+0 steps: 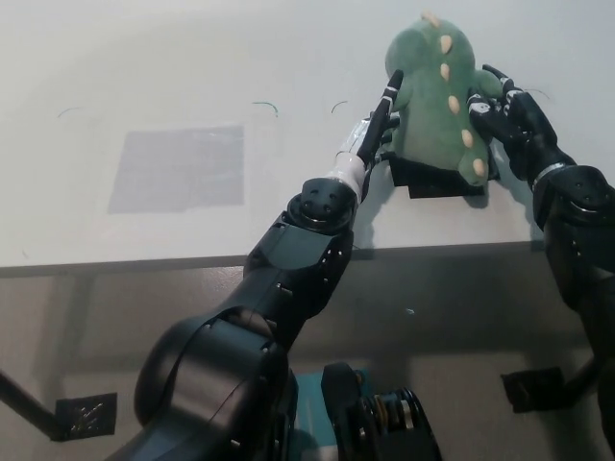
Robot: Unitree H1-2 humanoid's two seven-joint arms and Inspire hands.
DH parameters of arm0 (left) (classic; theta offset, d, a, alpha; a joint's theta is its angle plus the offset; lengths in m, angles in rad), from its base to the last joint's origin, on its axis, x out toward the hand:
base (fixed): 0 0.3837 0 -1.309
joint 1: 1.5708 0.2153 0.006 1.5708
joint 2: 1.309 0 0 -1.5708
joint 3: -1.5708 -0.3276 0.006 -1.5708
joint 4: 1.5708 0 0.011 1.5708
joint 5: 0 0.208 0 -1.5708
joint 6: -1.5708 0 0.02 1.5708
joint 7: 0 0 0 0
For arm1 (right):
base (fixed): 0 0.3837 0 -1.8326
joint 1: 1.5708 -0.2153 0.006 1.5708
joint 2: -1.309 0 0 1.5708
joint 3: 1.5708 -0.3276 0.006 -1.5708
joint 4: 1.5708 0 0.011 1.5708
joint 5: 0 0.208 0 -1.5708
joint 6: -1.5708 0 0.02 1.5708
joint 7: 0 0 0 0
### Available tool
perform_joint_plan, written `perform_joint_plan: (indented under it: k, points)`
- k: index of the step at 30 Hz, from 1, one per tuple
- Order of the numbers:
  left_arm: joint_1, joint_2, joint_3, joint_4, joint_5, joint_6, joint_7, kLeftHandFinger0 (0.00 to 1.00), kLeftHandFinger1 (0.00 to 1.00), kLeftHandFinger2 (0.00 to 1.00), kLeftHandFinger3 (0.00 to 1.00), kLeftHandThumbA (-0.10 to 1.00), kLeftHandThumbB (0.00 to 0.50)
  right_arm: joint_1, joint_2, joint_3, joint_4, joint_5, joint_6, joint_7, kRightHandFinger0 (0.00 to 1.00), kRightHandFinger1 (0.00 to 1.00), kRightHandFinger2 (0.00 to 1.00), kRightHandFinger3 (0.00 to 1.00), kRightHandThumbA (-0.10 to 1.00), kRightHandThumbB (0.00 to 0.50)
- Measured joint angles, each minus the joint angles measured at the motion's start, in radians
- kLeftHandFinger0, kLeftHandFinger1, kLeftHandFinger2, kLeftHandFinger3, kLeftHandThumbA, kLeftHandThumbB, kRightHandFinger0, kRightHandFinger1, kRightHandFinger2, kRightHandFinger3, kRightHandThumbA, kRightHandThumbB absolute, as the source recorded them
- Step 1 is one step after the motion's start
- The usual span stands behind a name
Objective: Use both hands to pick up a dinasour on the right side and move it to the left side
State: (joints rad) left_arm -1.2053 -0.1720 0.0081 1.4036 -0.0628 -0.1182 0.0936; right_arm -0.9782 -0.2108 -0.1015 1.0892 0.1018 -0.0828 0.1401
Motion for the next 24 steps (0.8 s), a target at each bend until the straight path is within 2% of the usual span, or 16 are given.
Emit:
perform_joint_plan:
  k: [2, 9, 11, 12, 16, 17, 21, 24]
  points:
    - [0.0, 0.0, -0.002, 0.0, 0.001, 0.0, -0.001, 1.0, 1.0, 1.0, 1.0, 1.0, 0.436, 0.0, 0.0, 0.0, 0.001, 0.0, -0.002, -0.001, 1.0, 1.0, 1.0, 1.0, 1.0, 0.201]
    - [0.0, 0.003, -0.009, 0.0, 0.005, 0.0, -0.002, 1.0, 1.0, 1.0, 1.0, 1.0, 0.432, 0.0, 0.001, 0.001, 0.004, -0.001, -0.015, -0.001, 1.0, 1.0, 1.0, 1.0, 1.0, 0.15]
    - [0.0, 0.003, -0.009, 0.001, 0.006, 0.0, -0.002, 1.0, 1.0, 1.0, 1.0, 1.0, 0.447, 0.0, 0.001, 0.006, 0.003, -0.003, -0.017, -0.002, 1.0, 1.0, 1.0, 1.0, 1.0, 0.134]
    - [0.0, 0.003, -0.008, 0.001, 0.006, 0.0, -0.002, 1.0, 1.0, 1.0, 1.0, 1.0, 0.462, 0.0, 0.001, 0.009, 0.004, -0.004, -0.018, -0.003, 1.0, 1.0, 1.0, 1.0, 1.0, 0.134]
    - [0.001, 0.005, 0.0, 0.001, 0.004, 0.001, -0.002, 1.0, 1.0, 1.0, 1.0, 1.0, 0.441, -0.002, 0.002, 0.021, 0.011, -0.009, -0.023, -0.011, 1.0, 1.0, 1.0, 1.0, 1.0, 0.144]
    - [0.002, 0.008, 0.001, 0.001, 0.004, 0.0, -0.003, 1.0, 1.0, 1.0, 1.0, 1.0, 0.439, -0.002, 0.005, 0.025, 0.015, -0.011, -0.025, -0.016, 1.0, 1.0, 1.0, 1.0, 1.0, 0.112]
    - [0.008, 0.012, 0.007, 0.001, 0.001, 0.0, -0.003, 1.0, 1.0, 1.0, 1.0, 1.0, 0.423, -0.005, 0.014, 0.037, 0.037, -0.016, -0.042, -0.025, 1.0, 1.0, 1.0, 1.0, 1.0, 0.129]
    - [0.019, 0.023, 0.015, -0.002, -0.001, 0.0, -0.003, 1.0, 1.0, 1.0, 1.0, 1.0, 0.432, -0.013, 0.037, 0.048, 0.049, -0.022, -0.044, -0.037, 1.0, 1.0, 1.0, 1.0, 1.0, 0.126]
